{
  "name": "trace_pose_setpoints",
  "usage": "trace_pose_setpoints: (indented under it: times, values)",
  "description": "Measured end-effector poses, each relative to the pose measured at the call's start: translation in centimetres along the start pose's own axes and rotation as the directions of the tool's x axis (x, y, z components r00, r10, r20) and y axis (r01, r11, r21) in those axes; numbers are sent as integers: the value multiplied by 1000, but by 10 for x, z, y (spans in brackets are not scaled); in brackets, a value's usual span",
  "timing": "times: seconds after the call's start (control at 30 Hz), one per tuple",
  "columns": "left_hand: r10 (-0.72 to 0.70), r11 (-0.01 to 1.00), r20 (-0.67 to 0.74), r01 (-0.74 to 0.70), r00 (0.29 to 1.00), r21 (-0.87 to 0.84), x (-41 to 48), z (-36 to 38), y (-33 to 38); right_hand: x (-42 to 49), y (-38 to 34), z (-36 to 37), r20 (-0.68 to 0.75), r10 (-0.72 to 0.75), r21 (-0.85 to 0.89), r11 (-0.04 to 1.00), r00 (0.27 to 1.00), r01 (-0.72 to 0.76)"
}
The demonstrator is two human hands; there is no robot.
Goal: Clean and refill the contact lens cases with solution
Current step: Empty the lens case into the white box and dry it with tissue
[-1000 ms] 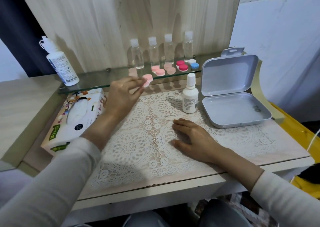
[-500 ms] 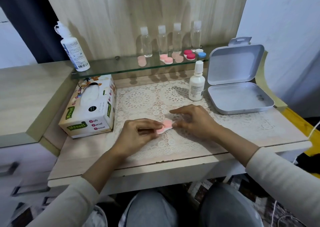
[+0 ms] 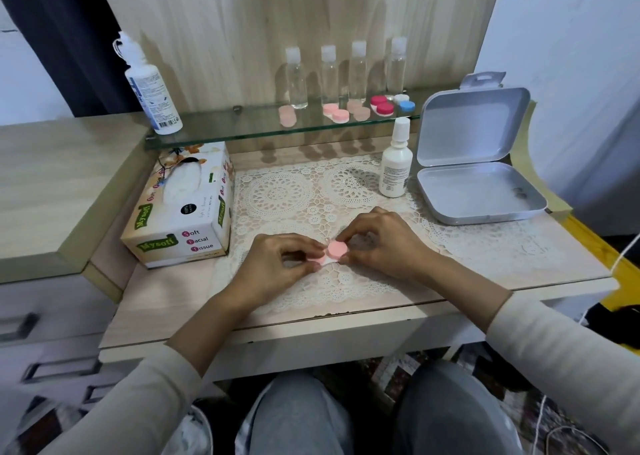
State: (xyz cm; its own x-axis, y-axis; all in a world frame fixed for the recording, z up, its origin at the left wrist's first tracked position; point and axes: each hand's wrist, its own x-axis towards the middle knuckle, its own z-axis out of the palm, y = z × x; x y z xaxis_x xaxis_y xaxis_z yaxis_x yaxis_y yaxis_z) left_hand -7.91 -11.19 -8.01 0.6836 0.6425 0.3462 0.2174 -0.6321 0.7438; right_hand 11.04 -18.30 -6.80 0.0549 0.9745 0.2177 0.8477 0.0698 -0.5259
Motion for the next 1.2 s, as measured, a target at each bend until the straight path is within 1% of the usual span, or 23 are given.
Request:
trace_pose_setpoints:
  times: [0.1,0.17,0.23,0.33,0.57,0.73,0.87,0.97,1.0,1.03,1.07,1.13,1.17,1.2]
  values:
    - [-10,1000,23,9,1000,26,4,-1,1,-1,-5,-2,21,33,29,999,999,-33]
    - [-46,998,46,44,998,49,6,-1,2,0,-7,-2,24,51,51,997,998,-52]
    - [-54,992,73,45,996,120,8,0,1,0,-7,-1,32,47,21,999,998,-48]
    - [-18,973,95,-4,995,230,10,2,1,2,-4,2,62,16,-36,999,998,-14]
    - [-1,952,6,-1,1000,305,10,8,1,0,-2,6,28,-47,-28,998,998,48]
    - [31,947,-23,-22,999,321,8,12,-1,0,-1,9,7,-84,-46,995,996,84]
    - [-26,930,-88,56,996,364,10,16,1,-2,0,12,-20,-100,-64,993,995,99]
    - [-129,858,-107,165,986,487,13,20,4,-3,0,12,-17,-81,-62,995,997,79]
    - [-161,841,-112,195,981,505,14,20,5,-3,0,11,-15,-78,-63,995,997,77]
    - [-189,847,-102,214,977,487,15,18,6,-2,0,11,-13,-77,-65,995,997,76]
    - [-213,879,-69,222,975,422,16,16,8,-2,0,10,-11,-77,-67,995,997,76]
    - [-230,955,45,216,972,204,16,11,10,-2,-1,10,-13,-73,-70,995,997,72]
    - [-225,969,98,212,969,125,15,8,11,-2,-1,10,-15,-71,-67,995,997,70]
    - [-217,974,130,206,967,96,12,6,12,-2,0,10,-16,-70,-62,996,997,69]
